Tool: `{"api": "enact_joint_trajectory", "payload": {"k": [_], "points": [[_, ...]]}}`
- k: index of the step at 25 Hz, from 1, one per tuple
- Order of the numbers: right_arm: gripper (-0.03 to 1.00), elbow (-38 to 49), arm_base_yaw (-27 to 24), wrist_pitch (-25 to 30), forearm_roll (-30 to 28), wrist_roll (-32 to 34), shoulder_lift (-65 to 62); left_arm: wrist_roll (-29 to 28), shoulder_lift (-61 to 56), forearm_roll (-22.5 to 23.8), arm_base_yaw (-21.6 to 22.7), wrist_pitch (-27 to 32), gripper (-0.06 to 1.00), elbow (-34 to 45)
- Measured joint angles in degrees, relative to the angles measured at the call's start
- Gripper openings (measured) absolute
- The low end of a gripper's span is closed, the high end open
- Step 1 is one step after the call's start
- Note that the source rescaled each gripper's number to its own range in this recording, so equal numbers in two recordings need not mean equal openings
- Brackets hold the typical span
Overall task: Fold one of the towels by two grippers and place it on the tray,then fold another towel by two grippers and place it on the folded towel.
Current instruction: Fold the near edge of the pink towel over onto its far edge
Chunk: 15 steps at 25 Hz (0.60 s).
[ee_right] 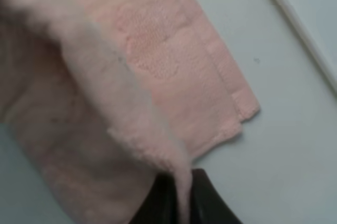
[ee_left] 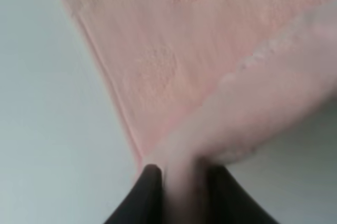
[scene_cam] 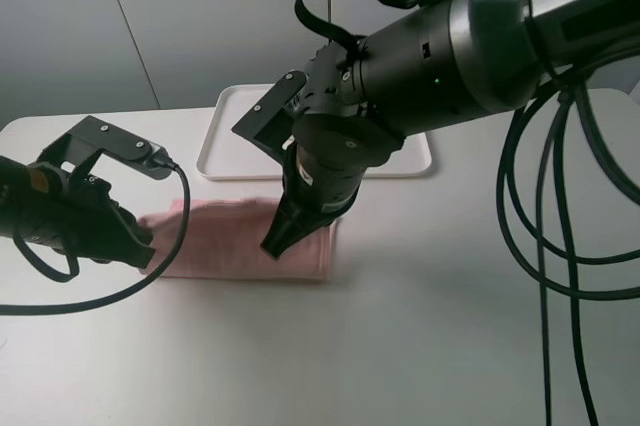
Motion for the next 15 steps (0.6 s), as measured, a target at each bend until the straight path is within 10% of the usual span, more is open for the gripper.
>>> {"api": "enact_joint_trajectory", "payload": {"k": [7, 15], "points": [[0.07, 0.0, -1.1, -2.55, -3.97, 6.04, 2.99, -0.16, 0.26, 0.0, 0.24, -5.08, 0.31, 0.0], [0.91, 0.0, -4.61, -8.29, -7.02, 17.46, 3.91, -6.51, 0.51, -0.22, 6.77, -8.03, 0.87, -0.14]]}}
